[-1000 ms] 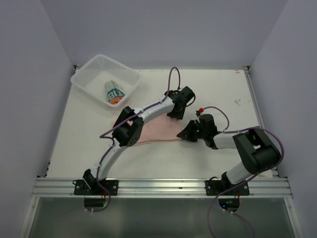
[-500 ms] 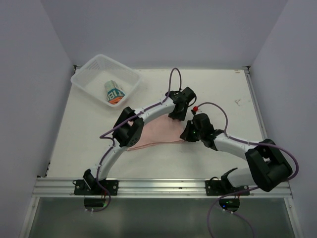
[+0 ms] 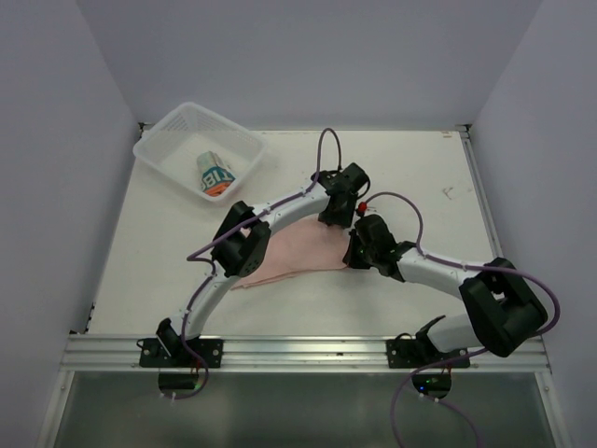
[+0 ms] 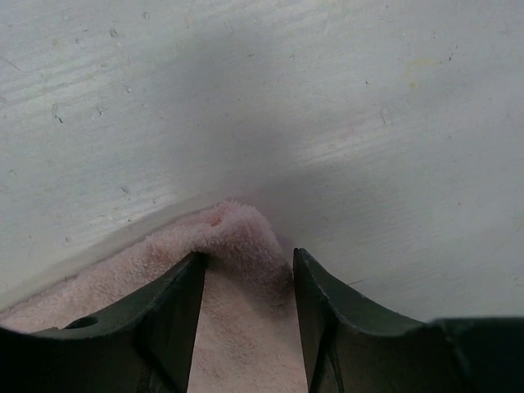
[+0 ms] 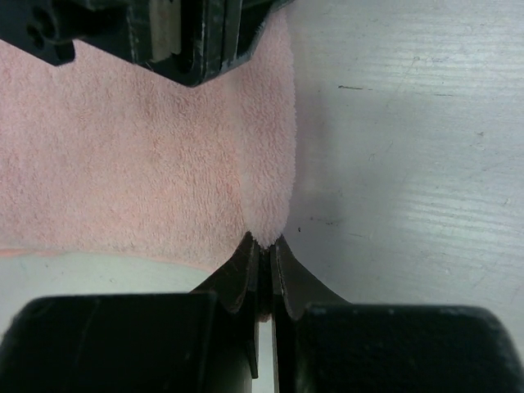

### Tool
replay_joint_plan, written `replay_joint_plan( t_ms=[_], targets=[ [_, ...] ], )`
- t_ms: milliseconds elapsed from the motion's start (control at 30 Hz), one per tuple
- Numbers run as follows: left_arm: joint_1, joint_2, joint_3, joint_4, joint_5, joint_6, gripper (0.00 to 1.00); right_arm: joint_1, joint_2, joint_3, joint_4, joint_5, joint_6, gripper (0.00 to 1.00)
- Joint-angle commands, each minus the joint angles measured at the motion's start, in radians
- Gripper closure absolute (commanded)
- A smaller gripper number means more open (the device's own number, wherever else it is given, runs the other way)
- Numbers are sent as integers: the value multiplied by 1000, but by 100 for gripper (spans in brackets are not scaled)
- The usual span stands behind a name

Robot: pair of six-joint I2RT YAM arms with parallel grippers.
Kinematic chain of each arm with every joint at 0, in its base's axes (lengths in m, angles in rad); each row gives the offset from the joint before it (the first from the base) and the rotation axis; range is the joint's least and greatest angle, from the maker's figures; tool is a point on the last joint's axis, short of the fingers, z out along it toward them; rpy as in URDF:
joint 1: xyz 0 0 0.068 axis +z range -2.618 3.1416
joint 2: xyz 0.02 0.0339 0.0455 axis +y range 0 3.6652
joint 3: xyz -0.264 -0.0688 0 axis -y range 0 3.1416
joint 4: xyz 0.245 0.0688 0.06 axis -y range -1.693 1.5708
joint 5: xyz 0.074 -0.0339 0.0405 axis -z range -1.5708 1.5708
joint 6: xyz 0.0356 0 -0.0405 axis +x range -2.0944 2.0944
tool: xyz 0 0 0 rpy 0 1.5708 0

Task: Roll the towels
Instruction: Roll the towel

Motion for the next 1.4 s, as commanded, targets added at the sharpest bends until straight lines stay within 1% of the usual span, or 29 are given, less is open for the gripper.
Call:
replay_joint_plan(
  t_ms=[0, 200, 367, 567, 733, 967, 1133, 1200, 1300, 1333, 1367],
  targets=[
    [3, -62, 25, 29, 3, -24, 48, 16, 11, 30, -35, 50, -18, 100],
    [2, -83, 24, 41, 7, -34, 43, 22, 9, 14, -22, 60, -4, 100],
    [3, -97, 16, 60, 14, -41, 41, 24, 15, 11, -24, 69, -4, 100],
    [2, -96, 5, 83, 37, -47, 41, 27, 27, 14, -21, 76, 0, 100],
    [2, -105, -67, 122, 53, -54, 44, 25, 35, 11, -15, 78, 5, 100],
    [0, -73, -78, 133, 37, -50, 56, 27, 44, 6, 1, 83, 9, 100],
    [2, -59, -81, 133, 26, -47, 63, 40, 52, 14, -8, 99, -9, 100],
    [0, -54, -76, 133, 23, -42, 64, 51, 49, 15, -15, 113, -14, 100],
    [3, -47, -69, 127, 14, -36, 72, 74, 35, 24, -36, 159, -23, 100],
    [2, -44, -69, 124, 14, -34, 79, 83, 28, 27, -50, 173, -24, 100],
    [3, -42, -69, 124, 14, -33, 81, 96, 24, 30, -59, 200, -30, 100]
  ],
)
